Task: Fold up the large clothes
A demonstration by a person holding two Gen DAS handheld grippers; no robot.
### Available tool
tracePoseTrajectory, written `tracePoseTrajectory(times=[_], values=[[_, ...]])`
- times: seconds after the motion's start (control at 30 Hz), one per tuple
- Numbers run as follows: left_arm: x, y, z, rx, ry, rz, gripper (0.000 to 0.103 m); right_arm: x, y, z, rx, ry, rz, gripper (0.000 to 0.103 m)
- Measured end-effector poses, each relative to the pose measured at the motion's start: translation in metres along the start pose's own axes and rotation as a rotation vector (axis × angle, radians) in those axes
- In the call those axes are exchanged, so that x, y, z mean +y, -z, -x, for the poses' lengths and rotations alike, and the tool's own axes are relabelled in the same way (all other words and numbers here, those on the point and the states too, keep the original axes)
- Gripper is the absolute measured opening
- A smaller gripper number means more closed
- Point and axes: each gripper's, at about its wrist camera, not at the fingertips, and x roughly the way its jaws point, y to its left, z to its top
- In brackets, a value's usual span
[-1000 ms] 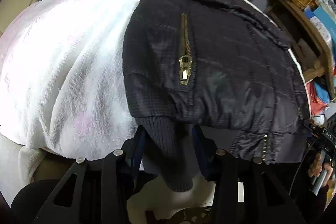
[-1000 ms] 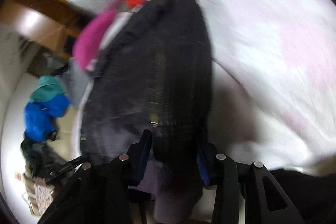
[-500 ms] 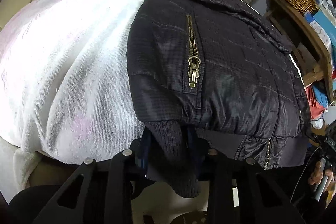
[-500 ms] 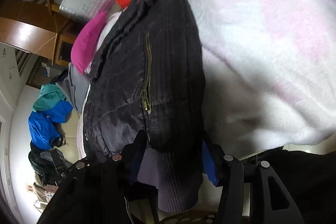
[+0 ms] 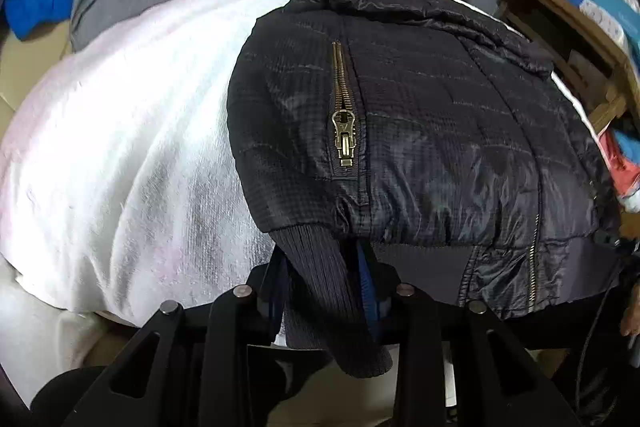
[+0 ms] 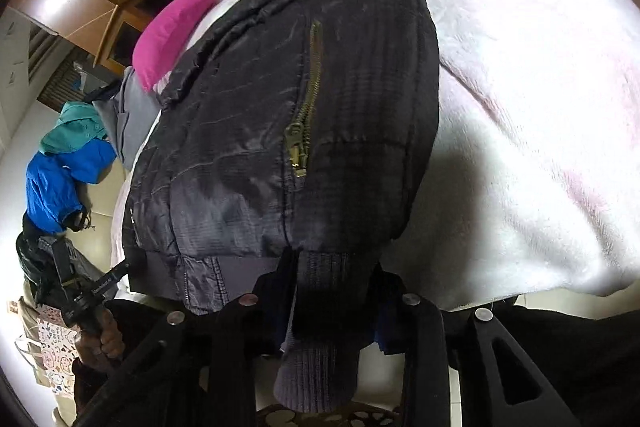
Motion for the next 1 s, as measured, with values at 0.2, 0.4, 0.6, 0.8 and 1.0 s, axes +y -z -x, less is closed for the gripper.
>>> tracePoseTrajectory(times=[0.2,0.4,0.6,0.8,1.0], values=[[-0.011,0.0,0.003,-0.035,-0.042,-0.05,0.035,0.015,0.003,0.0,-0.025,0.076,0.113,0.023],[-0.013,0.002,0.005,-0.046,-0.053,-0.07,0.035,0.028,-0.002,0.032,-0.175,-0.077,0.146,0.021],[-0.013,0.004,-0.001,-0.003,-0.043,-0.058,0.055,0.015,-0.003,-0.005,-0.027,0.027,0.085,0.035],[-0.015,0.004,-0.003,0.003,0.011,-0.054,0.051,0.028,0.002,-0.015,0.028,0.094,0.184,0.029],[0.003,-0.002,0.011,-0.054,0.098,0.023,0.019,0.038,0.001,0.016,-0.085,-0.014,0.214,0.018]])
